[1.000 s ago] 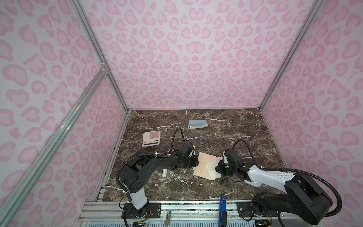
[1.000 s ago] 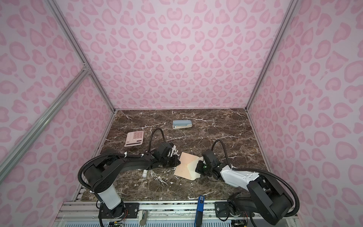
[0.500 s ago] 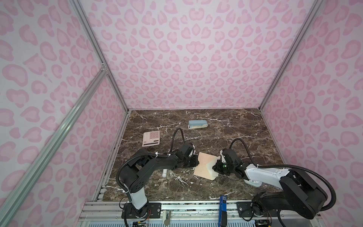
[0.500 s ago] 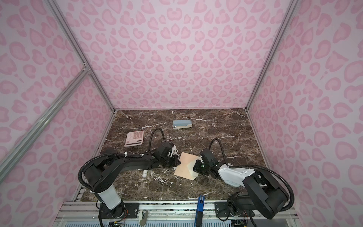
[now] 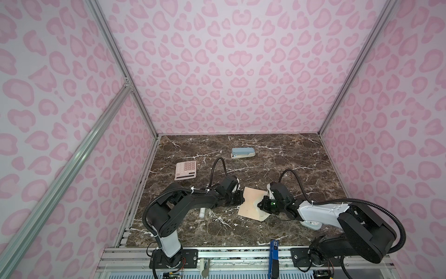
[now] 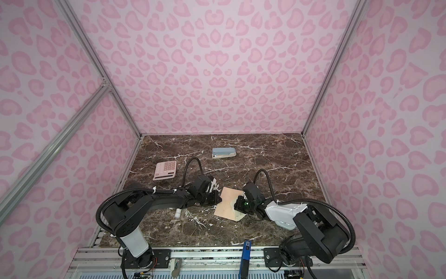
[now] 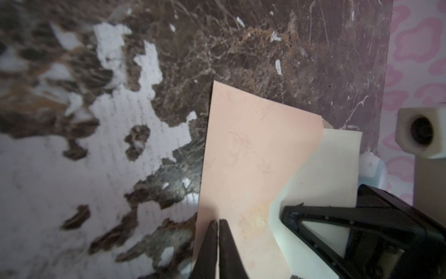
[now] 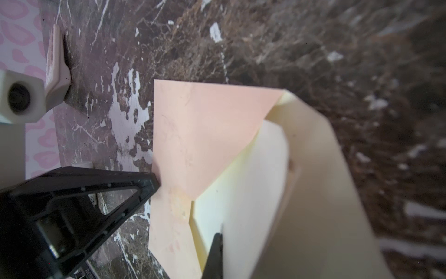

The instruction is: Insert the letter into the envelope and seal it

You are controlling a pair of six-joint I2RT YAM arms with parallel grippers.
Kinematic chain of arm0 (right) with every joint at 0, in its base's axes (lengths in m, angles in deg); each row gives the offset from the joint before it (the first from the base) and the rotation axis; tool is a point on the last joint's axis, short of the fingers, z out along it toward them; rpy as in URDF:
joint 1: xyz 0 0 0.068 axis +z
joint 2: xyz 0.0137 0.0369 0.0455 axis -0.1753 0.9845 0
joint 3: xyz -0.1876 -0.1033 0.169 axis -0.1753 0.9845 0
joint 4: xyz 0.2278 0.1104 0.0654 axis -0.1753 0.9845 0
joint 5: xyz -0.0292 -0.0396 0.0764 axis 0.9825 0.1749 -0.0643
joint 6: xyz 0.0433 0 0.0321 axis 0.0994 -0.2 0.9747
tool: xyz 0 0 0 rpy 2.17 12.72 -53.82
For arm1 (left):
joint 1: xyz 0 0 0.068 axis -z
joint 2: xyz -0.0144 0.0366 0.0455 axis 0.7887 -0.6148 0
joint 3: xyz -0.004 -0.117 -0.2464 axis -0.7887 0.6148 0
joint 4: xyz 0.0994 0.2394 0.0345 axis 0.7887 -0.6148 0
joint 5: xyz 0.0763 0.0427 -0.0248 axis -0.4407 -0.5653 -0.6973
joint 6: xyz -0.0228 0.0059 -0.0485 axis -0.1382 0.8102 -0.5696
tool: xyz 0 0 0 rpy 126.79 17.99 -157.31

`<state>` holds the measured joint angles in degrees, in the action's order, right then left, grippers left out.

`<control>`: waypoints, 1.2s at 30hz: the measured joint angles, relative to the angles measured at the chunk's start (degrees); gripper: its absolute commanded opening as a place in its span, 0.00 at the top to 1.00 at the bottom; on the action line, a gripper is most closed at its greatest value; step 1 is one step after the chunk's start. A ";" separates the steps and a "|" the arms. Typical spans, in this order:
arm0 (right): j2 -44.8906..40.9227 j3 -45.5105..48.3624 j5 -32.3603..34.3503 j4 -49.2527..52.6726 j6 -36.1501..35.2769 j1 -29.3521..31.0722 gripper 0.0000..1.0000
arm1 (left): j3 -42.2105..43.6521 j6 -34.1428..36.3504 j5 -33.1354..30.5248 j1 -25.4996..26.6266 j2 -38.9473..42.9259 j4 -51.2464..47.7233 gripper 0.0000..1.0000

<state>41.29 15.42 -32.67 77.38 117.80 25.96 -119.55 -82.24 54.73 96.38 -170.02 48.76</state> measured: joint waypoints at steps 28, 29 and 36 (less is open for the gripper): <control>-6.54 -2.29 3.78 14.01 -5.35 -1.29 0.58 | -0.15 0.50 -0.96 0.17 1.22 -2.71 0.91; -6.29 -2.32 3.76 13.97 -5.35 -1.29 0.59 | -0.22 0.50 -0.98 0.17 1.22 -2.84 0.90; -4.74 -2.97 3.52 13.44 -5.18 -1.18 0.60 | -0.44 0.72 -1.09 0.28 1.20 -3.15 0.89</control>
<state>36.54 12.44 -29.15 90.82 112.62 24.78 -119.98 -81.52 53.64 96.66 -168.82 45.61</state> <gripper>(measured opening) 0.401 0.103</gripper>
